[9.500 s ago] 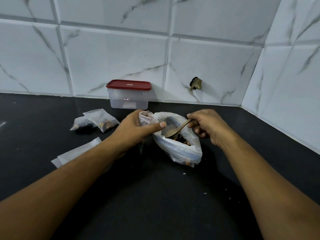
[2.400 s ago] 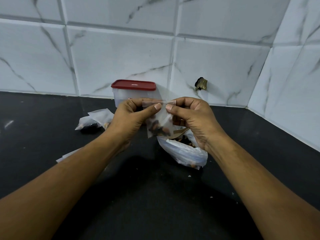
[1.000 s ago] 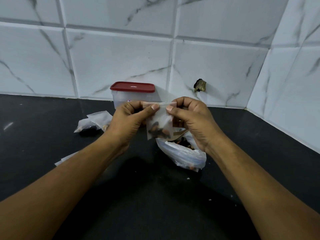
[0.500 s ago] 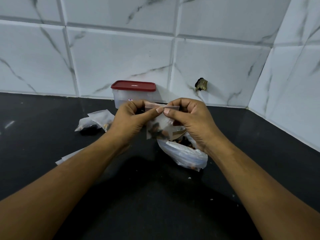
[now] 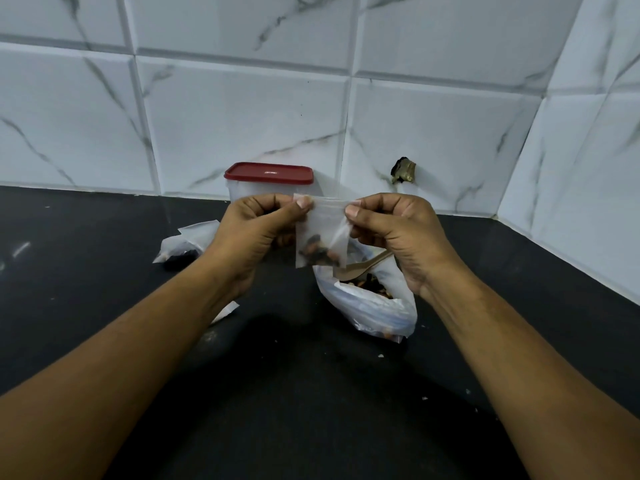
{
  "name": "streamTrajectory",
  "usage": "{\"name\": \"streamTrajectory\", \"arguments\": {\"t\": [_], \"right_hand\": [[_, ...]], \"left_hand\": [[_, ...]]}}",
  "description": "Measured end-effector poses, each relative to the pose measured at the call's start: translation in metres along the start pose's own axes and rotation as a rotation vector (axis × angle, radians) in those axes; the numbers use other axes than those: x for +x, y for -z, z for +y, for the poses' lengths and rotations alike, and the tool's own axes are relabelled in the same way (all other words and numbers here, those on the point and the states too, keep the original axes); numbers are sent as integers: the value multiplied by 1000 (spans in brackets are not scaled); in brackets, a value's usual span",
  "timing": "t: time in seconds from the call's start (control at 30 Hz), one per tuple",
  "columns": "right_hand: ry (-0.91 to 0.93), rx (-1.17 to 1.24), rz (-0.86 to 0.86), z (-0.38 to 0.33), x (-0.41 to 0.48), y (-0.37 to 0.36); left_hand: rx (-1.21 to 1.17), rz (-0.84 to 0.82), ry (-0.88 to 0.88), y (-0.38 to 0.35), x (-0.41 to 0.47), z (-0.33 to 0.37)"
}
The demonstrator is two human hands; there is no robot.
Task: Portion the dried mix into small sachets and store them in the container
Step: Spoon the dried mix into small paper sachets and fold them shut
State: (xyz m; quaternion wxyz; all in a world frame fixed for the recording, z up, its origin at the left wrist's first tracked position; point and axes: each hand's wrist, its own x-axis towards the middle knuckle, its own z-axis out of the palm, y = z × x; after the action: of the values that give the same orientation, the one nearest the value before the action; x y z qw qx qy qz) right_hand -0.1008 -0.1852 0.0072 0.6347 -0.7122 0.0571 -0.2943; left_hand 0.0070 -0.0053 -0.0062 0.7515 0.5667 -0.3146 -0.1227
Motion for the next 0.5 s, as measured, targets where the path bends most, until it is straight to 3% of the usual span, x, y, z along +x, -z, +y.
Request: {"name": "streamTrajectory", "arguments": {"t": [0.17,0.3,0.4,0.5], "right_hand": [[61,-52,18,5,-3,-6],[82,-49,45,8,-6,-10],[104,-95,61,8,-7,-11],[227,-334,70,12,-8,-14]], "left_hand": [[282,13,-223,5,0,-3],[364,-25,-294,7,3,-8],[438,-3,-259,11,5,-3],[484,91,-172,23,9,5]]}}
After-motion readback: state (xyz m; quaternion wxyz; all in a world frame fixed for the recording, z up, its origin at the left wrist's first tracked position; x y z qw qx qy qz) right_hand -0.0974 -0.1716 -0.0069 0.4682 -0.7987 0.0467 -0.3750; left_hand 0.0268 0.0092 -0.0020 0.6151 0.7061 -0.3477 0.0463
